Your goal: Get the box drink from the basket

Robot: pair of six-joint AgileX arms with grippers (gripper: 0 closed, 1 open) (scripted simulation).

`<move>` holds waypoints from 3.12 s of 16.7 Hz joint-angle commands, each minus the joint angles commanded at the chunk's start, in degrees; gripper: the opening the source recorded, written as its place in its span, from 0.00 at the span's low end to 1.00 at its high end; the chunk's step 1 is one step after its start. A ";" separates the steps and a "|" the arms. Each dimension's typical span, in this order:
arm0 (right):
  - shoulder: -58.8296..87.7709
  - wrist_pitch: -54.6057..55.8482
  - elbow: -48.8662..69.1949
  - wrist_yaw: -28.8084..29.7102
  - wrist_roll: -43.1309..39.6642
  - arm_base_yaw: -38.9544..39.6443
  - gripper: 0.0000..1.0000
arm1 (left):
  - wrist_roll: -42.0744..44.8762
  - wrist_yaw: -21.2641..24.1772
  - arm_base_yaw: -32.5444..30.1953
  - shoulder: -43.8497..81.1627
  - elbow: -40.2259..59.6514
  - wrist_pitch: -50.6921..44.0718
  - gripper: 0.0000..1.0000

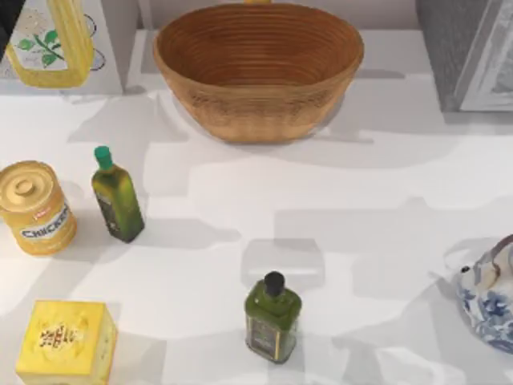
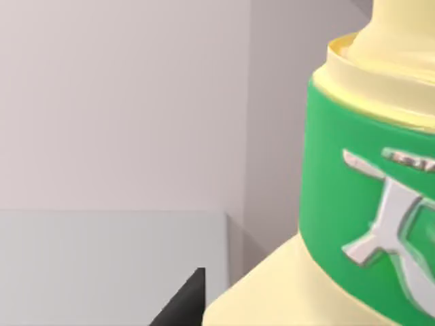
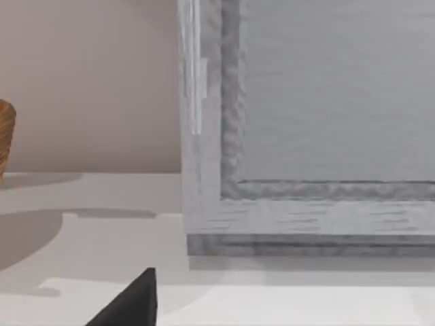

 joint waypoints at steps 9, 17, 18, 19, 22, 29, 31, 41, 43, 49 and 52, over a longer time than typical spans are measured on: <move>0.00 0.00 0.00 0.00 0.00 0.00 1.00 | -0.30 13.83 15.05 -52.74 -40.97 -10.05 0.00; 0.00 0.00 0.00 0.00 0.00 0.00 1.00 | -0.42 18.83 20.45 -68.11 -54.53 -13.74 0.00; 0.00 0.00 0.00 0.00 0.00 0.00 1.00 | -0.42 18.83 20.45 -68.11 -54.53 -13.74 0.00; 0.00 0.00 0.00 0.00 0.00 0.00 1.00 | -0.42 18.83 20.45 -68.11 -54.53 -13.74 0.00; 0.00 0.00 0.00 0.00 0.00 0.00 1.00 | -0.38 18.26 19.88 -67.37 -53.98 -13.31 0.00; 0.00 0.00 0.00 0.00 0.00 0.00 1.00 | -1.78 -0.13 9.91 -48.26 -35.62 -2.74 0.00; 0.00 0.00 0.00 0.00 0.00 0.00 1.00 | -2.04 -10.49 5.73 -37.51 -26.81 1.94 0.00; 0.00 0.00 0.00 0.00 0.00 0.00 1.00 | -3.75 -60.71 -22.47 17.78 4.40 22.18 0.00; 0.00 0.00 0.00 0.00 0.00 0.00 1.00 | -3.95 -67.95 -28.73 26.10 7.32 24.38 0.00; 0.00 0.00 0.00 0.00 0.00 0.00 1.00 | -4.35 -81.64 -45.43 45.27 13.87 28.83 0.00; 0.00 0.00 0.00 0.00 0.00 0.00 1.00 | -4.42 -84.24 -49.91 49.18 15.27 29.87 0.00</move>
